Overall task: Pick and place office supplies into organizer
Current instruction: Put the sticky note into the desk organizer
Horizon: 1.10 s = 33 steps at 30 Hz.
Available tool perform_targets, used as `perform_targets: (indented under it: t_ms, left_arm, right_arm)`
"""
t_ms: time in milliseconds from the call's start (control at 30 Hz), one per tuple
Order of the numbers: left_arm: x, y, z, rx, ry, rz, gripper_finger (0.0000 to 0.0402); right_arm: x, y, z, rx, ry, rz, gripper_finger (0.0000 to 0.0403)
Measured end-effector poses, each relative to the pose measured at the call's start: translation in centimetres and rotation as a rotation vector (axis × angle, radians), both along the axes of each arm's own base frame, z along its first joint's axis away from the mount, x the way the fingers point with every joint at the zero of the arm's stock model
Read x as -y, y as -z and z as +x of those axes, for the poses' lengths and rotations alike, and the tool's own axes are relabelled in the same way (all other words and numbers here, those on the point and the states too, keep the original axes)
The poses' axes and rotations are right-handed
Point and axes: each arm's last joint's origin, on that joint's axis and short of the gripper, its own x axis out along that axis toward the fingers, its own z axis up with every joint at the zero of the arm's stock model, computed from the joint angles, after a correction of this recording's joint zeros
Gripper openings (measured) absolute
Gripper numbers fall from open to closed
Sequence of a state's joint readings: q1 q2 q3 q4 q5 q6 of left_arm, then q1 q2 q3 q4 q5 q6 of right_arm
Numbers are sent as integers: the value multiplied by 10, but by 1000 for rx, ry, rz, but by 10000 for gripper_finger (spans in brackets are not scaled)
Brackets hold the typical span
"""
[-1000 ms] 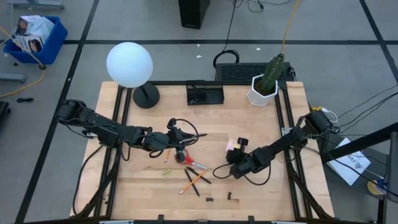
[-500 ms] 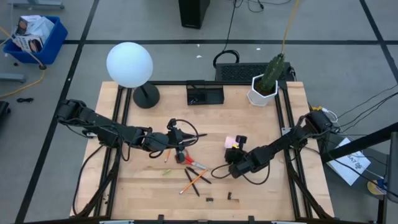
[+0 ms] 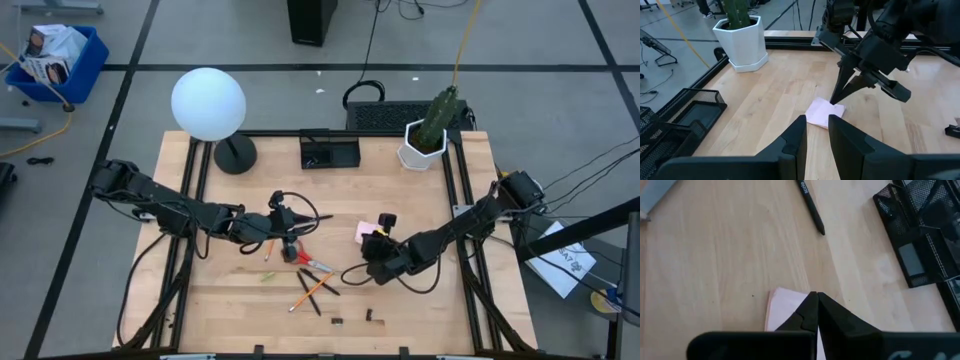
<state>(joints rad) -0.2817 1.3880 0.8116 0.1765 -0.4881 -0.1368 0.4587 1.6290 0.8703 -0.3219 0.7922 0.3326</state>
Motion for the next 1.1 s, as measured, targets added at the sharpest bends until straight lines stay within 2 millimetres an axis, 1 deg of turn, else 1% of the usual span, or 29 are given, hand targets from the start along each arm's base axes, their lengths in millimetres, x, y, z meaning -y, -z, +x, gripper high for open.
perform_targets:
  t_ms: [100,233,333,433,533,700,800,933,1100]
  left_arm:
    - [0,0,0,0,0,0,88]
    - [0,0,0,0,0,0,88]
    - [0,0,0,0,0,1,88]
    - [0,0,0,0,0,1,88]
    - [0,0,0,0,0,0,88]
    - [0,0,0,-1,0,0,88]
    - [0,0,0,-1,1,1,88]
    - [0,0,0,0,0,0,88]
    - [0,0,0,0,0,-1,88]
  right_arm:
    - [4,-1,2,-5,5,48,0]
    - [3,2,2,-71,-37,196,2]
    - [0,3,1,-79,-36,265,17]
    - [-4,3,-1,-82,-46,258,49]
    - [-3,5,-5,-112,-23,260,92]
    - [0,16,-19,-176,13,239,165]
    - [1,22,-23,-170,-3,239,198]
    - [3,31,-27,-139,-19,236,224]
    - [10,39,-32,-117,-20,212,229]
